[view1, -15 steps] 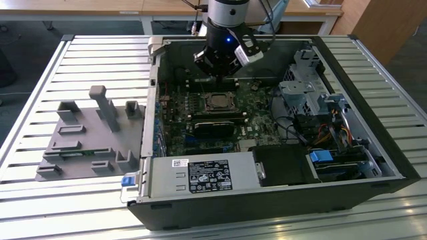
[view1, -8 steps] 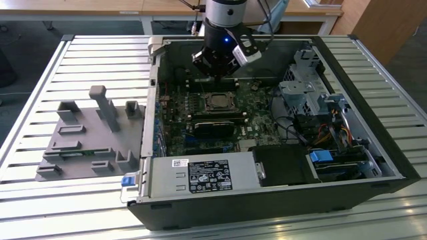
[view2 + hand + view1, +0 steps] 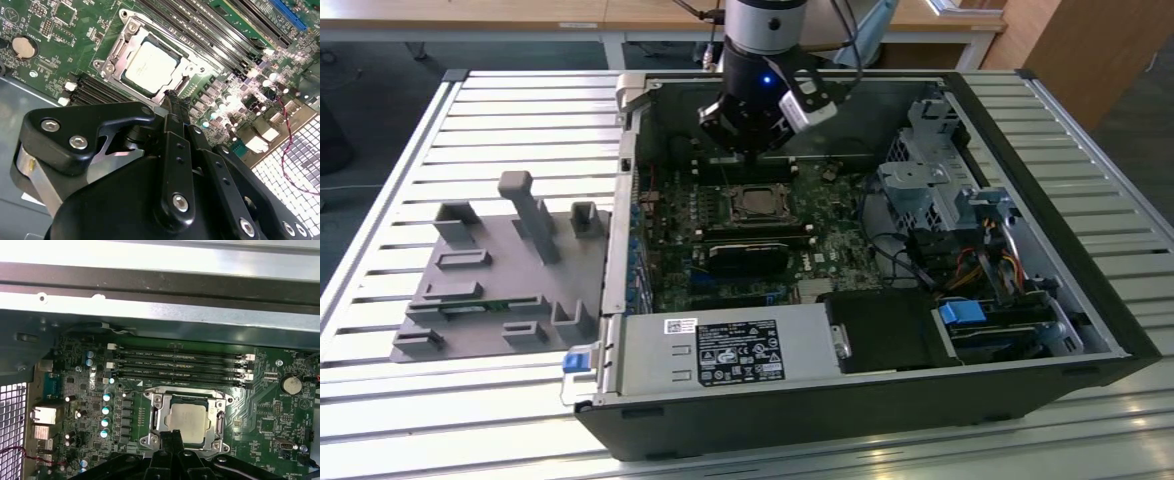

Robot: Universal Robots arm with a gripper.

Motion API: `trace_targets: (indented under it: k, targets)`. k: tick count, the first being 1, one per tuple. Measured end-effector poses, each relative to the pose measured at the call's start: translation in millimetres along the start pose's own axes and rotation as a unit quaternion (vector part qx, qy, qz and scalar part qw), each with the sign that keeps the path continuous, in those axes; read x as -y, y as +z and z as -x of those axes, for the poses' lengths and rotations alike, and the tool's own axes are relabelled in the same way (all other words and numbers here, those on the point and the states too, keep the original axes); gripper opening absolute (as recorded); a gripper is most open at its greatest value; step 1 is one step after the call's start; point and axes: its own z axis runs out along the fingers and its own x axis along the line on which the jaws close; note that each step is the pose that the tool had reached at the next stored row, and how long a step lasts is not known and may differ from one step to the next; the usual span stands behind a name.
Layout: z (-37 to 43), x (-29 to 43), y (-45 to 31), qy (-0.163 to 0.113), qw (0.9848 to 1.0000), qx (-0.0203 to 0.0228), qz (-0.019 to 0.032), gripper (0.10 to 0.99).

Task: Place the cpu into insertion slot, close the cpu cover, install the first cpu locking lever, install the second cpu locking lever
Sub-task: 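Install the first cpu locking lever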

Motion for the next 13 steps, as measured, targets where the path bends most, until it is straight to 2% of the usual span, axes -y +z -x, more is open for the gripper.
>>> trace_targets:
  k: [13]
  targets:
    - [-5.8,-0.3,0.1,0.000,1.0000,0.0000,0.0000,0.118]
